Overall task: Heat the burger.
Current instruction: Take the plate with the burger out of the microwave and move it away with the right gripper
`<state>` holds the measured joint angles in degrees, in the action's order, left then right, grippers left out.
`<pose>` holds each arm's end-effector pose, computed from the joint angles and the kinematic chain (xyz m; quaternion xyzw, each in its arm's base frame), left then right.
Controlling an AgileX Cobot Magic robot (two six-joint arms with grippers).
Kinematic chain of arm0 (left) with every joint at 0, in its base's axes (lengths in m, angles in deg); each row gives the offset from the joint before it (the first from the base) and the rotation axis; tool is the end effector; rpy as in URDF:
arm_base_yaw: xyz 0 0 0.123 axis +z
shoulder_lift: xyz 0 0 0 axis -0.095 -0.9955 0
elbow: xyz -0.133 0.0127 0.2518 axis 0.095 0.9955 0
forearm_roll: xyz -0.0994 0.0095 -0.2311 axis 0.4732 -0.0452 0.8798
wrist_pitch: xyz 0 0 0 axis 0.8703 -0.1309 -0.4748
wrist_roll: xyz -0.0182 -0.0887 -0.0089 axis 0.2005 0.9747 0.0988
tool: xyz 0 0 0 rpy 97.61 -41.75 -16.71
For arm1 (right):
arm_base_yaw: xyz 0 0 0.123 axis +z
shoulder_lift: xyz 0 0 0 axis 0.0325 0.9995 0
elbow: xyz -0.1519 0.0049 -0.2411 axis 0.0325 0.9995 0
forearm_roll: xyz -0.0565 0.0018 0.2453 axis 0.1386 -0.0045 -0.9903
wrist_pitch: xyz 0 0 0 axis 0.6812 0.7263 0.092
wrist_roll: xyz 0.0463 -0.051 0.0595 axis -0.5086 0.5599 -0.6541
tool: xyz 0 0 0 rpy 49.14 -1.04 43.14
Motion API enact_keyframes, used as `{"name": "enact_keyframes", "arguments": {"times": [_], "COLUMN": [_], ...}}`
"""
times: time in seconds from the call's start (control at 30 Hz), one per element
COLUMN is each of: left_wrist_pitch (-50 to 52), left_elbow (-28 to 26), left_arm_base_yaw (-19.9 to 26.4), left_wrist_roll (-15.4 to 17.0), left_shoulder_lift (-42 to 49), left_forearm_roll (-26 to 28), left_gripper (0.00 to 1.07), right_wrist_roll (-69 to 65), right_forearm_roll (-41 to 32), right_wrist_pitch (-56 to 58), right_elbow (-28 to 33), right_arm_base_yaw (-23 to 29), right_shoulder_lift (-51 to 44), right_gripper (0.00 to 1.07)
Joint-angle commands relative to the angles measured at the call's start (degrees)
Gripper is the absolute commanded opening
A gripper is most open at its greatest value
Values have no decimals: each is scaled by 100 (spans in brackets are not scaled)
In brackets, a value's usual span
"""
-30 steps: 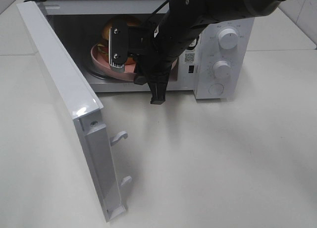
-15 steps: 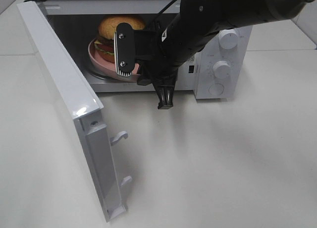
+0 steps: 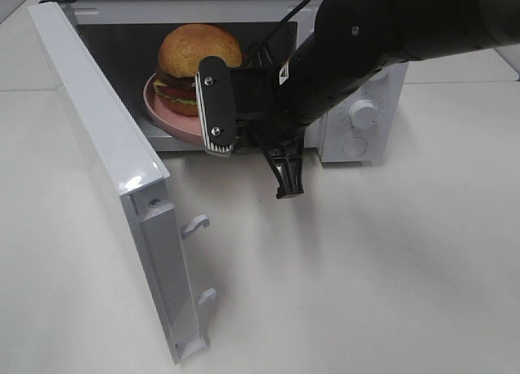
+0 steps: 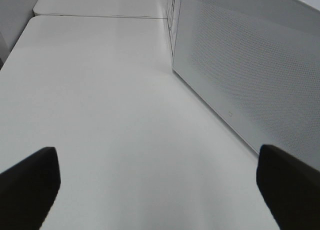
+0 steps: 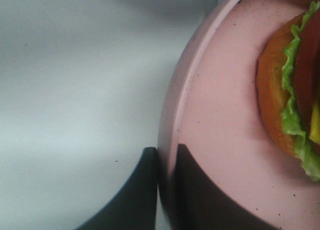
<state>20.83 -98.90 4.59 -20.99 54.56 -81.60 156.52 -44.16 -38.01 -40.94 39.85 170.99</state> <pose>-0.0088 -0.0077 0.2824 0.0201 0.8476 -0.0465 0.5283 0.3116 0.2447 0.2017 -0.7574 0.5509 -0.0897 0.3389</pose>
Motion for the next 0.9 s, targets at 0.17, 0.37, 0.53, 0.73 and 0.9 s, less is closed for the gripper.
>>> {"name": "enact_keyframes", "arguments": {"times": [0.17, 0.37, 0.53, 0.73, 0.9], "left_wrist_pitch": [-17, -17, -17, -17, -17], "left_elbow": [17, 17, 17, 17, 17], "left_arm_base_yaw": [23, 23, 23, 23, 23], "left_wrist_roll": [11, 11, 11, 11, 11], "left_shoulder_lift": [29, 29, 29, 29, 29], "left_forearm_roll": [6, 6, 6, 6, 6], "left_gripper": [101, 101, 101, 101, 101], "right_wrist_roll": [-155, -166, -178, -218, -378], "right_forearm_roll": [46, 40, 40, 52, 63], "right_wrist_pitch": [-447, -613, -596, -596, -716], "right_elbow": [447, 871, 1140, 1484, 1805], "right_arm_base_yaw": [-57, -57, -57, -57, -57], "right_shoulder_lift": [-533, -894, -1163, -1467, -1765], "right_gripper": [0, 0, 0, 0, 0]}}
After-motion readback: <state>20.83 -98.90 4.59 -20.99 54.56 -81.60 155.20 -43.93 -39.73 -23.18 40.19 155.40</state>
